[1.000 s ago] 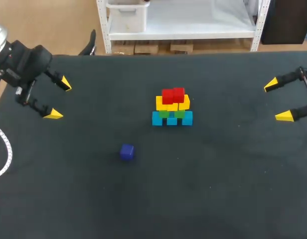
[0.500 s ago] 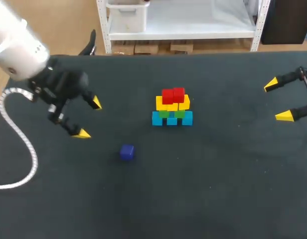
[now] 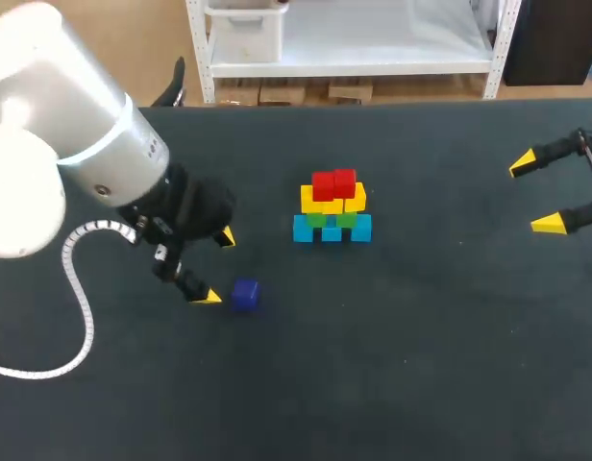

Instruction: Place the blue cubes, place green cubes on the blue cubes, place the yellow cubes on the green cubes, then place the red cubes on the yellow cubes, and place purple cube on the red cubes.

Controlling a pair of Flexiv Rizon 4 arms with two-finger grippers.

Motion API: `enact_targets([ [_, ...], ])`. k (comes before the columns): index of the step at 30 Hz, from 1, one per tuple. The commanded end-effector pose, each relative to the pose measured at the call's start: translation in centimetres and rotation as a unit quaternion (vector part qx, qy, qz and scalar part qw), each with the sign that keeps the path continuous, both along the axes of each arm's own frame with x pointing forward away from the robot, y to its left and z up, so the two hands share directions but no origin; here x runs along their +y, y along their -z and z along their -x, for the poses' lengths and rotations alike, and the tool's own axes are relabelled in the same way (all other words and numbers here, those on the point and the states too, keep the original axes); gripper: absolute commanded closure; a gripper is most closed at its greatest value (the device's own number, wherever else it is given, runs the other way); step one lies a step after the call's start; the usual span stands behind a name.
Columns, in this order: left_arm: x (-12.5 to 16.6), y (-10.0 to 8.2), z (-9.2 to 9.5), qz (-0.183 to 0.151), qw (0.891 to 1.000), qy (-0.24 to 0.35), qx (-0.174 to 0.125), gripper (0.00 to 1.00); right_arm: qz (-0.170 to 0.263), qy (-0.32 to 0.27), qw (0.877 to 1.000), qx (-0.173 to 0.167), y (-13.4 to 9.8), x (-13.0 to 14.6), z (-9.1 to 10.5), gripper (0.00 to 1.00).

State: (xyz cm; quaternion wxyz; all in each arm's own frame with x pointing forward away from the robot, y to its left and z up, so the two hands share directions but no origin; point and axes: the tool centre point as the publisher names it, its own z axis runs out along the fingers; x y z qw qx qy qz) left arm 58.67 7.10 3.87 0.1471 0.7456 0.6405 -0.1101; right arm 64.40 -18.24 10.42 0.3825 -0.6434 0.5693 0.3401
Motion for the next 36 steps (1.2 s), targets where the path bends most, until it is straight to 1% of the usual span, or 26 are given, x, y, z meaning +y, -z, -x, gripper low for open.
enact_targets([
  [1, -0.7, 0.7, 0.0, -0.012, 1.000, -0.005, 0.001, 0.00, -0.001, 0.000, 1.000, 0.000, 0.1, 0.0, -0.1, 0.00],
  [5, -0.9, 1.2, 0.3, -0.015, 1.000, -0.005, 0.004, 0.00, -0.001, 0.000, 1.000, 0.000, 0.1, 0.0, -0.1, 0.00],
  [12, -1.7, 1.6, 0.5, -0.011, 1.000, 0.011, 0.007, 0.00, -0.001, 0.000, 1.000, 0.000, 0.1, 0.0, -0.1, 0.00],
  [20, -2.2, 2.4, 0.4, -0.010, 1.000, 0.021, 0.010, 0.00, -0.001, 0.000, 1.000, 0.000, 0.1, 0.0, -0.1, 0.00],
  [21, -2.2, 2.6, 0.4, -0.011, 1.000, 0.022, 0.010, 0.03, -0.001, 0.000, 1.000, 0.000, 0.1, 0.0, -0.1, 0.00],
  [22, -2.3, 2.7, 0.3, -0.013, 1.000, 0.023, 0.011, 0.04, -0.001, 0.000, 1.000, 0.000, 0.1, 0.0, -0.1, 0.00],
  [23, -2.4, 2.8, 0.3, -0.019, 0.999, 0.023, 0.013, 0.04, -0.001, 0.000, 1.000, 0.000, 0.1, 0.0, -0.1, 0.00],
  [24, -2.4, 2.9, 0.2, -0.023, 0.999, 0.022, 0.013, 0.00, -0.001, 0.000, 1.000, 0.000, 0.1, 0.0, -0.1, 0.00],
  [27, -2.5, 3.1, 0.0, -0.023, 0.999, 0.018, 0.014, 0.00, -0.001, 0.000, 1.000, 0.000, 0.1, 0.0, -0.1, 0.00],
  [29, -2.6, 3.3, -0.2, -0.024, 0.999, 0.014, 0.016, 0.07, -0.001, 0.000, 1.000, 0.000, 0.1, 0.0, -0.1, 0.00],
  [31, -2.6, 3.3, -0.2, -0.025, 0.999, 0.012, 0.016, 0.23, -0.001, 0.000, 1.000, 0.000, 0.1, 0.0, -0.1, 0.00],
  [32, -2.7, 3.3, -0.2, -0.024, 1.000, 0.012, 0.016, 0.33, -0.001, 0.000, 1.000, 0.000, 0.1, 0.0, -0.1, 0.00],
  [33, -2.7, 3.3, -0.3, -0.024, 1.000, 0.011, 0.015, 0.47, -0.001, 0.000, 1.000, 0.000, 0.1, 0.0, -0.1, 0.00],
  [34, -2.7, 3.3, -0.3, -0.025, 1.000, 0.011, 0.015, 0.57, -0.001, 0.000, 1.000, 0.000, 0.1, 0.0, -0.1, 0.00],
  [35, -2.7, 3.4, -0.3, -0.026, 1.000, 0.010, 0.015, 0.65, -0.001, 0.000, 1.000, 0.000, 0.1, 0.0, -0.1, 0.00],
  [36, -2.7, 3.4, -0.3, -0.027, 0.999, 0.009, 0.015, 0.79, -0.001, 0.000, 1.000, 0.000, 0.1, 0.0, -0.1, 0.00],
])
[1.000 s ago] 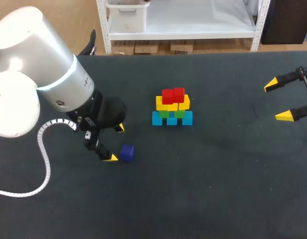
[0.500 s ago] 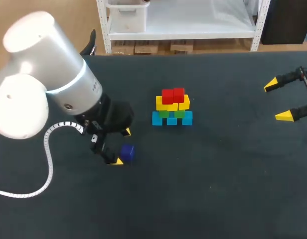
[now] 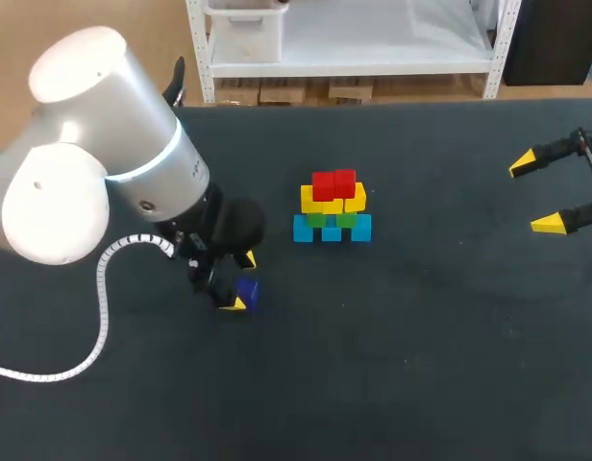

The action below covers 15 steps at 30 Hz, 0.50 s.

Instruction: Place the blue cubes, place green cubes on the blue cubes, place the yellow cubes on the green cubes, then place the red cubes on the yellow cubes, and place purple cube on the red cubes.

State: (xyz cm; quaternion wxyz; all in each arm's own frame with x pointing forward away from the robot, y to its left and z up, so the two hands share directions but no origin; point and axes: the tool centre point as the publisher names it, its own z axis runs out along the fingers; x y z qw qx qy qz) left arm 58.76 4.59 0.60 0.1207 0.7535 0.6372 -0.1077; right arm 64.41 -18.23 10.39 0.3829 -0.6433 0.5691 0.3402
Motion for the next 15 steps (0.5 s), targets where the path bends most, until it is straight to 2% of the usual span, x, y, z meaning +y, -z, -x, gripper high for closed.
enact_targets([
  [1, -0.2, 0.2, -0.2, -0.005, 1.000, -0.002, 0.001, 0.98, -0.001, 0.000, 1.000, 0.000, 0.0, 0.0, -0.1, 0.00],
  [7, 0.4, -0.4, -0.3, -0.009, 1.000, -0.010, -0.003, 1.00, -0.001, 0.000, 1.000, 0.000, 0.0, 0.0, -0.1, 0.00],
  [12, 1.4, -2.2, -0.6, -0.014, 1.000, -0.015, -0.015, 1.00, -0.001, 0.000, 1.000, 0.000, 0.0, 0.0, -0.1, 0.00],
  [15, 2.0, -3.9, -1.1, -0.025, 1.000, -0.011, -0.012, 1.00, -0.001, 0.000, 1.000, 0.000, 0.0, 0.0, -0.1, 0.00],
])
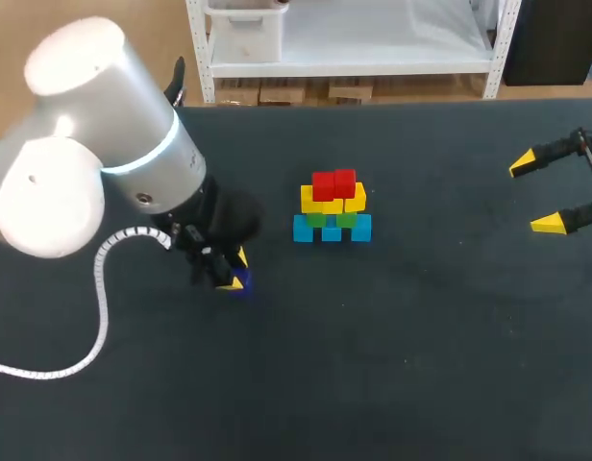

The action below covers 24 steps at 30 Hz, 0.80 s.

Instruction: Place the blue cubes, place green cubes on the blue cubes, place the yellow cubes on the green cubes, then place the red cubes on the yellow cubes, and place purple cube on the red cubes.

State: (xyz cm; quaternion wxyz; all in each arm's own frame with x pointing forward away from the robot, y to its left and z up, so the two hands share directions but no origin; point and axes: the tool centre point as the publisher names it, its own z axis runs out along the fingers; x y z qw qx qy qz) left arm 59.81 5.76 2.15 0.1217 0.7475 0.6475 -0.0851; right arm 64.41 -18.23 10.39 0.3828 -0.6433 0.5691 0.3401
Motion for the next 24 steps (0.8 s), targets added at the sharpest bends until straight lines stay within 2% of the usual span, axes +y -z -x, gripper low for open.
enact_targets([
  [1, 1.0, -3.0, -0.2, -0.016, 1.000, 0.006, 0.005, 1.00, -0.001, 0.000, 1.000, 0.000, 0.0, 0.0, 0.0, 0.00],
  [3, 1.4, -4.3, -0.7, -0.019, 1.000, -0.002, 0.013, 1.00, -0.001, 0.000, 1.000, 0.000, 0.0, 0.0, 0.0, 0.00],
  [6, 2.1, -6.2, -1.9, 0.006, 0.999, -0.033, 0.023, 1.00, -0.001, 0.000, 1.000, 0.000, 0.0, 0.0, 0.0, 0.00],
  [9, 2.2, -8.0, -2.9, 0.022, 0.998, -0.051, 0.015, 1.00, -0.001, 0.000, 1.000, 0.000, 0.0, 0.0, 0.0, 0.00],
  [15, 1.5, -11.3, -4.8, 0.027, 0.997, -0.066, -0.011, 1.00, -0.001, 0.000, 1.000, 0.000, 0.0, 0.0, 0.0, 0.00],
  [24, -1.6, -14.2, -6.0, 0.015, 0.999, -0.035, -0.020, 1.00, -0.001, 0.000, 1.000, 0.000, 0.0, 0.0, 0.0, 0.00],
])
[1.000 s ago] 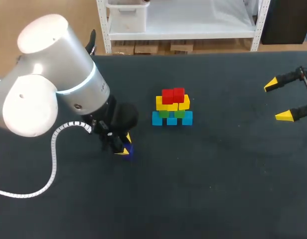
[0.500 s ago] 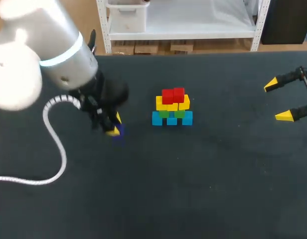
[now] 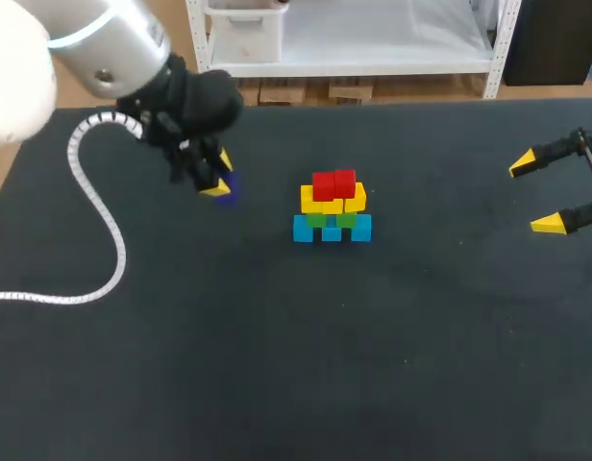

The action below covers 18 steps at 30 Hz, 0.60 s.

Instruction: Place the blue cubes, place green cubes on the blue cubes, place the yellow cubes on the green cubes, then place the red cubes on the yellow cubes, and place purple cube on the red cubes.

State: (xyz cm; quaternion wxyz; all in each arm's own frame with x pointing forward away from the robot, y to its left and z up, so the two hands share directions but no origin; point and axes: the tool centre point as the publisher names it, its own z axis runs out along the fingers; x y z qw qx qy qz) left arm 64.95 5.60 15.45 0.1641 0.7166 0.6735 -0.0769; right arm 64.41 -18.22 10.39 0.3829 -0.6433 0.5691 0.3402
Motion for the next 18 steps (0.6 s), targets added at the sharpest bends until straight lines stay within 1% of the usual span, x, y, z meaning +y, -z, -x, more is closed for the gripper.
enact_targets([
  [1, -1.9, -1.1, -0.8, -0.021, 1.000, 0.012, 0.006, 1.00, -0.001, 0.000, 1.000, 0.000, 0.0, 0.0, 0.0, 0.00],
  [3, -2.7, -1.5, -0.8, -0.016, 1.000, 0.017, 0.008, 1.00, -0.001, 0.000, 1.000, 0.000, 0.0, 0.0, 0.0, 0.00],
  [4, -3.1, -1.7, -0.8, -0.020, 1.000, 0.020, 0.005, 1.00, -0.001, 0.000, 1.000, 0.000, 0.0, 0.0, 0.0, 0.00],
  [9, -5.2, -2.4, -0.8, -0.007, 1.000, 0.027, 0.003, 1.00, -0.001, 0.000, 1.000, 0.000, 0.0, 0.0, 0.0, 0.00],
  [10, -5.5, -2.5, -0.9, -0.009, 1.000, 0.025, -0.003, 1.00, -0.001, 0.000, 1.000, 0.000, 0.0, 0.0, 0.0, 0.00],
  [13, -6.6, -2.9, -1.2, -0.007, 1.000, 0.021, -0.006, 1.00, -0.001, 0.000, 1.000, 0.000, 0.0, 0.0, 0.0, 0.00],
  [18, -8.2, -3.1, -1.7, -0.006, 1.000, 0.018, -0.017, 1.00, -0.001, 0.000, 1.000, 0.000, 0.0, 0.0, 0.0, 0.00],
])
